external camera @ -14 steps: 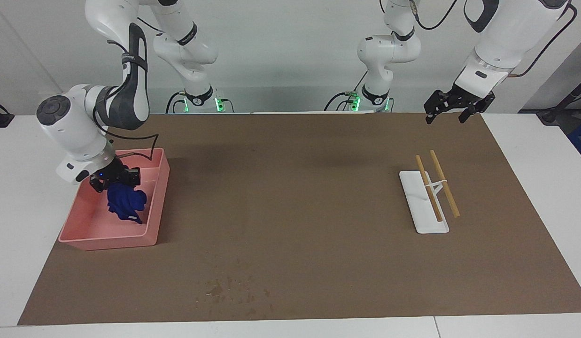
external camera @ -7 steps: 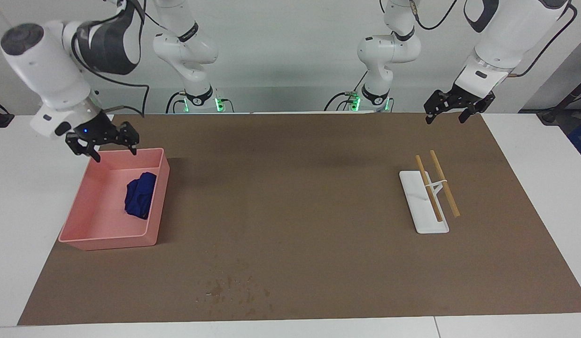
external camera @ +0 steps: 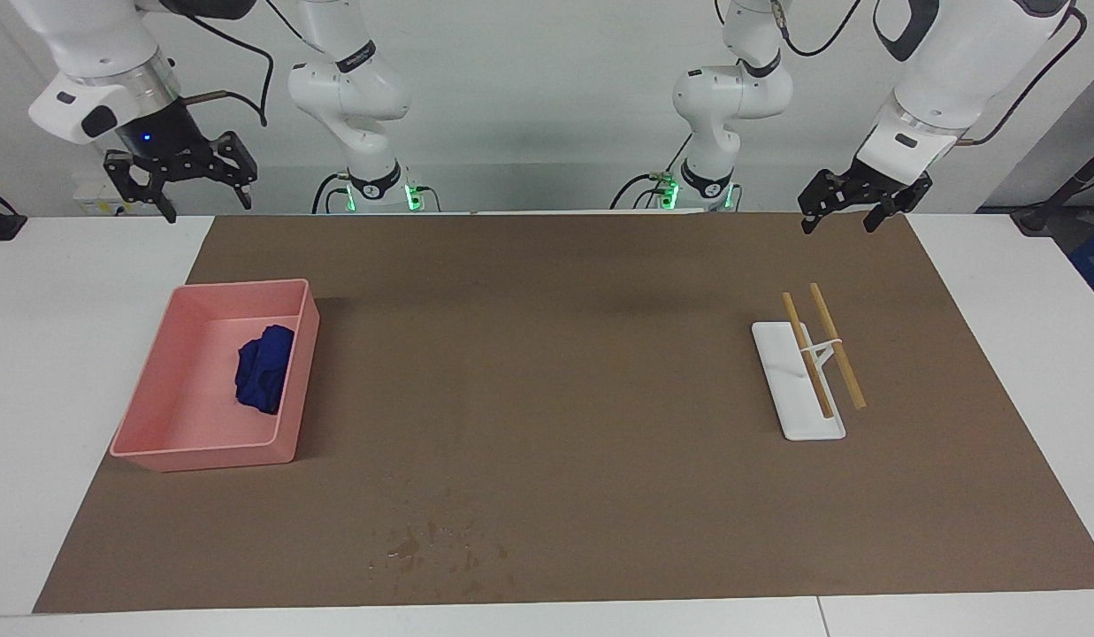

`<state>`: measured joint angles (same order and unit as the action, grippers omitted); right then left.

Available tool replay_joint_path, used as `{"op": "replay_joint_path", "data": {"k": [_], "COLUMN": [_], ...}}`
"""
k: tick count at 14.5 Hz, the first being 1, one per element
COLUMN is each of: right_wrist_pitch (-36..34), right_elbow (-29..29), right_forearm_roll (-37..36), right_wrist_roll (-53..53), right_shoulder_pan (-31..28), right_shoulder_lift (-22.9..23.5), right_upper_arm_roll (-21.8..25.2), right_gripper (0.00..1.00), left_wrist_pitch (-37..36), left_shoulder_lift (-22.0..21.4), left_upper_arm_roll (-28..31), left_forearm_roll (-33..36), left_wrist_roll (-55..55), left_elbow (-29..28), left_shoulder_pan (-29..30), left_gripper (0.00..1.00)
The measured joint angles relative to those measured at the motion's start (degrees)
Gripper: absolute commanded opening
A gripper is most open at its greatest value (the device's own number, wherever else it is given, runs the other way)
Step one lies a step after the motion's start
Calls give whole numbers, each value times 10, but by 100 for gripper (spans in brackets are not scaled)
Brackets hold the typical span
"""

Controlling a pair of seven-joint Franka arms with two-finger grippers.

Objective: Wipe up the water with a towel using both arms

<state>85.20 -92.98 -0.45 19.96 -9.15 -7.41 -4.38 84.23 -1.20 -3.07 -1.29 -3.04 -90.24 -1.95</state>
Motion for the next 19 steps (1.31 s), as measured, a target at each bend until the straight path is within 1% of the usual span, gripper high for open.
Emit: {"op": "replay_joint_path", "data": {"k": [2, 7, 12, 14, 17, 19], "right_wrist_pitch": [-12, -16, 3, 17, 24, 16], "right_elbow": [0, 0, 0, 4, 57, 76], "right_forearm_roll": [0, 0, 0, 0, -1, -1], "right_wrist_roll": [-28, -67, -69, -69, -69, -69], "right_shoulder_pan": [0, 0, -3, -3, -3, -1], "right_shoulder_lift": [-9, -10, -6, 7, 56, 78], "right_upper_arm_roll": [-10, -36, -31, -31, -32, -33], "right_gripper": [100, 100, 100, 100, 100, 100], "left_wrist_pitch": [0, 0, 0, 0, 0, 0], "left_shoulder_lift": [0, 0, 0, 0, 0, 0], "left_upper_arm_roll": [0, 0, 0, 0, 0, 0], "left_forearm_roll": [0, 0, 0, 0, 0, 0], "left_wrist_roll": [0, 0, 0, 0, 0, 0], "left_elbow": [0, 0, 0, 0, 0, 0], "left_shoulder_pan": [0, 0, 0, 0, 0, 0], "left_gripper": [100, 100, 100, 100, 100, 100]}}
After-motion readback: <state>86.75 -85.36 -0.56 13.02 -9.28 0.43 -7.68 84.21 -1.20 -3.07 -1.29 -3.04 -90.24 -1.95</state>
